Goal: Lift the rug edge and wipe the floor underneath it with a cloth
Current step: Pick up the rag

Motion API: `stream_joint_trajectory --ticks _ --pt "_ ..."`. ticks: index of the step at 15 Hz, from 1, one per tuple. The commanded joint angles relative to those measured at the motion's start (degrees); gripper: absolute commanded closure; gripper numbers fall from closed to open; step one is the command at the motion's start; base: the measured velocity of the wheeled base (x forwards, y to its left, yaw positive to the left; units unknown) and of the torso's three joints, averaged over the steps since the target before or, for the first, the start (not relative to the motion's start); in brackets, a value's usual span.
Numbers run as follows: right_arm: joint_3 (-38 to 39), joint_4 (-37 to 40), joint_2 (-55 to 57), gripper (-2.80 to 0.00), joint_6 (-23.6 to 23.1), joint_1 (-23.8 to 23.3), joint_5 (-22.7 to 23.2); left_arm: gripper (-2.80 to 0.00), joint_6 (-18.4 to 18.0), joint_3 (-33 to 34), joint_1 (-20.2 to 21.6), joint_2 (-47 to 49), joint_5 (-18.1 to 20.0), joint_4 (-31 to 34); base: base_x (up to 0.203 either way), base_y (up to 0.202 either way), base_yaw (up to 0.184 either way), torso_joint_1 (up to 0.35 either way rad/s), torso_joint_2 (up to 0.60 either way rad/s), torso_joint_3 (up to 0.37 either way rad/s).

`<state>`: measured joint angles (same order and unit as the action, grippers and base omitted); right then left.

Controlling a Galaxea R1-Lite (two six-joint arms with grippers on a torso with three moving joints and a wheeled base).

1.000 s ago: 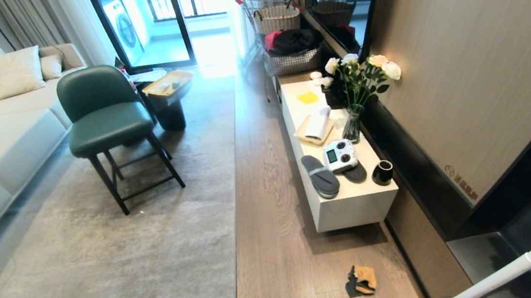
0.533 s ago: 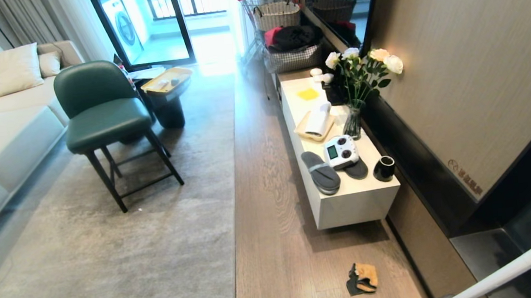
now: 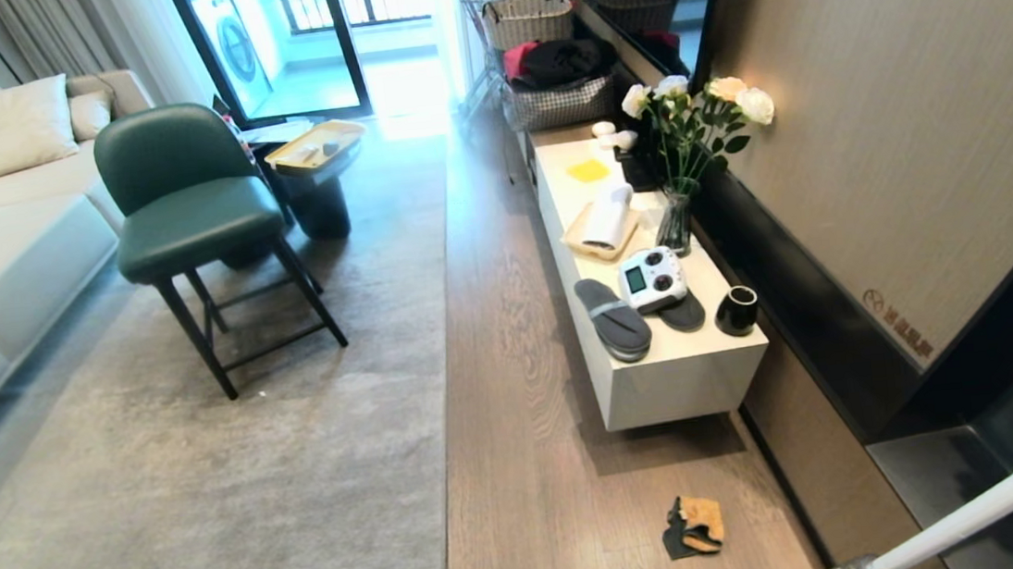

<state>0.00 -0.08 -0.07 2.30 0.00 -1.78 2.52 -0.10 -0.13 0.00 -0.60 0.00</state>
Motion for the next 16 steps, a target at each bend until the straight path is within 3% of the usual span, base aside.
stream_joint_trajectory --ticks 1,7,16 --pt "0.00 -0.01 0.07 0.00 0.07 0.00 -0.15 0.00 0.03 0.01 -0.03 0.00 -0.02 0.00 0.000 0.000 0.000 -0.138 0.35 0.211" --pt "0.00 -0.01 0.07 0.00 0.16 0.00 -0.15 0.00 0.03 0.01 0.04 0.00 -0.02 0.00 0.000 0.000 0.000 -0.149 0.38 0.233" --pt "0.00 -0.01 0.07 0.00 0.51 0.00 -0.24 0.00 0.03 0.01 -0.01 0.00 -0.02 0.00 0.000 0.000 0.000 -0.181 0.53 0.346"
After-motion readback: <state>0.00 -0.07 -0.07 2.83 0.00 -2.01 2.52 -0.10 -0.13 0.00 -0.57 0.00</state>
